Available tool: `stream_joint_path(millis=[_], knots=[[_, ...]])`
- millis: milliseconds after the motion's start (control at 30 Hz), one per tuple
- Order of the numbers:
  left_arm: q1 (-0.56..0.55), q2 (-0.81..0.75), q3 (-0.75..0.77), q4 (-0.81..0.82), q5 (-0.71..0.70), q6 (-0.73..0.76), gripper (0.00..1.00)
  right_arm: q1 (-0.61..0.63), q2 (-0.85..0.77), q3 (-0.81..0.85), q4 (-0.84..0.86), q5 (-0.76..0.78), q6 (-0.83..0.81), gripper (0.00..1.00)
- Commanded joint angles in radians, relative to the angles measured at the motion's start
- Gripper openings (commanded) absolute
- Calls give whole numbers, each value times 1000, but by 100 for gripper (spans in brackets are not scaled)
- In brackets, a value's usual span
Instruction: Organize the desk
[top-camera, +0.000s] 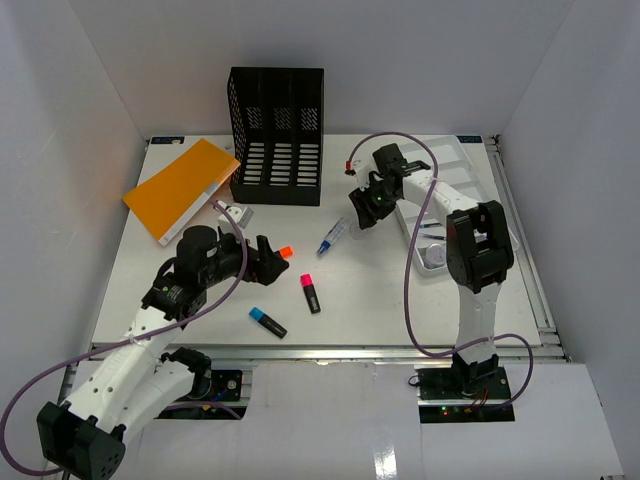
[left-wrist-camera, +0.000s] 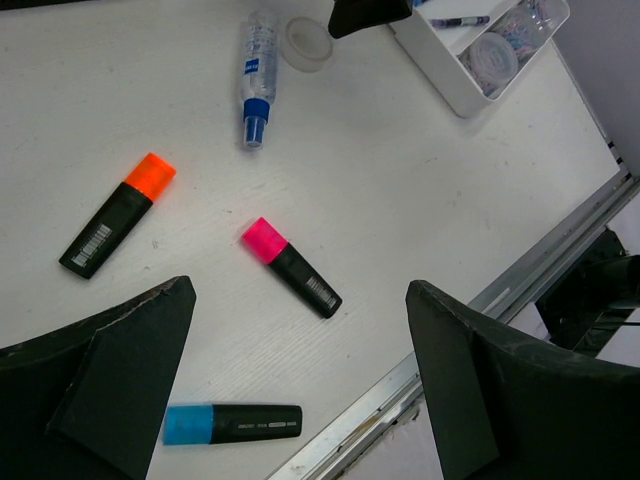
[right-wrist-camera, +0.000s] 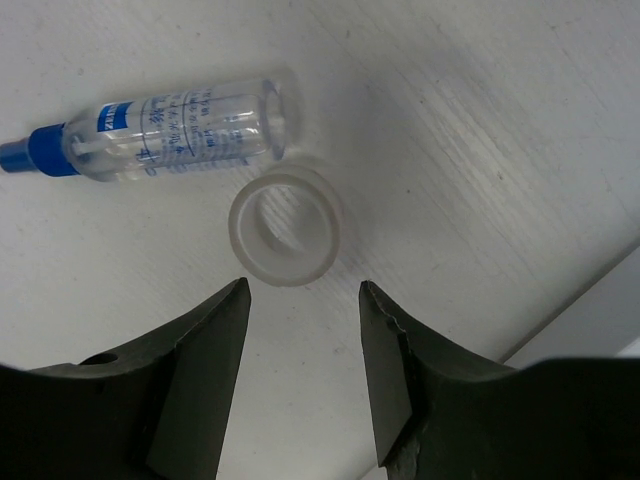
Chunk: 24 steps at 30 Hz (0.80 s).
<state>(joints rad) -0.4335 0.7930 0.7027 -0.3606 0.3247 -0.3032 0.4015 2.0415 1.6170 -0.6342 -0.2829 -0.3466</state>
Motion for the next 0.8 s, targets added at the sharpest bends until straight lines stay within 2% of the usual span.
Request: stream_joint_path(millis=[0,467,767], knots=[[6,-17,-51,66,11,43,98,7,31,54,-4,38,9,53],[6,-38,-49,51,-11,51,98,13,125,85,-13,71,14,41],[6,-43,-52,49,-11,49,98,11,108,68,-18,105,-12,15]])
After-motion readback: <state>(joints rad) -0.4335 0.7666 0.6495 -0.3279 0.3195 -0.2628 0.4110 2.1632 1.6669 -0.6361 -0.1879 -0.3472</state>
